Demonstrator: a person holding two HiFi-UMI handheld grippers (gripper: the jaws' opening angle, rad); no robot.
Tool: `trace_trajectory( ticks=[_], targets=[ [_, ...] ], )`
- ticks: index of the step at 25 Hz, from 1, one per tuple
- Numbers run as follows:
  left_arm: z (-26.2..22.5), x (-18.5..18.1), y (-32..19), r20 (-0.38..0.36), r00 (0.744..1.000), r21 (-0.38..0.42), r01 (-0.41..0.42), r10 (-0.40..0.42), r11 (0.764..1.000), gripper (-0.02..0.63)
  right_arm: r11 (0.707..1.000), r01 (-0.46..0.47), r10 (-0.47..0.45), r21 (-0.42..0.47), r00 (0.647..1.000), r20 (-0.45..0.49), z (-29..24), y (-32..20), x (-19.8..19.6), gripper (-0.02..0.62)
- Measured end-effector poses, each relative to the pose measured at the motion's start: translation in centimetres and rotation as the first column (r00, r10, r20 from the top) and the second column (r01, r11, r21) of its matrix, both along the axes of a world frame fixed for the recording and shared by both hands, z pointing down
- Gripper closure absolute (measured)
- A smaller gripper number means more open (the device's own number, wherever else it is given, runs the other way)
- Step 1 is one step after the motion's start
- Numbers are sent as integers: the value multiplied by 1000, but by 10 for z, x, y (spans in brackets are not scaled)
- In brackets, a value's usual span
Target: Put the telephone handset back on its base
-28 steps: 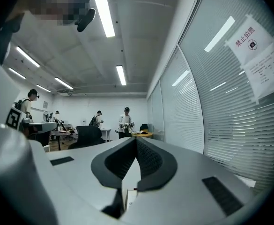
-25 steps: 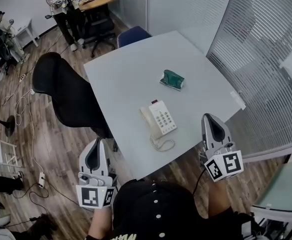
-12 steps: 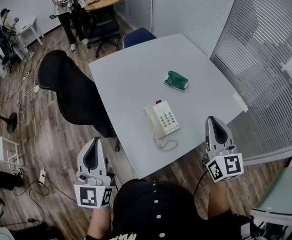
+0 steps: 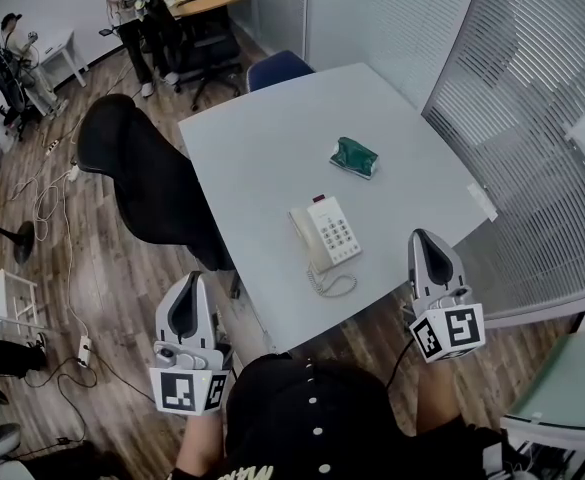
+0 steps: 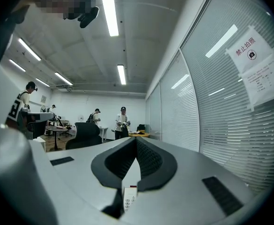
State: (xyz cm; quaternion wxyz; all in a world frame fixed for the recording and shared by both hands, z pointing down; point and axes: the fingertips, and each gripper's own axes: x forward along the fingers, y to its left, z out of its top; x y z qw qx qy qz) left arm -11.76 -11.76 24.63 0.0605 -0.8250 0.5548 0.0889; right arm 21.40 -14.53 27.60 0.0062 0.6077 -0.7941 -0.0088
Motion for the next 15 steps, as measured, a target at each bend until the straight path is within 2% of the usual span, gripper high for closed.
trace_trajectory(
  ticks=[15],
  targets=[
    [-2, -4, -2, -1, 1000, -1, 1, -1, 1000, 591, 1000, 15, -15, 4, 1000, -7, -3, -1, -10, 566]
  ],
)
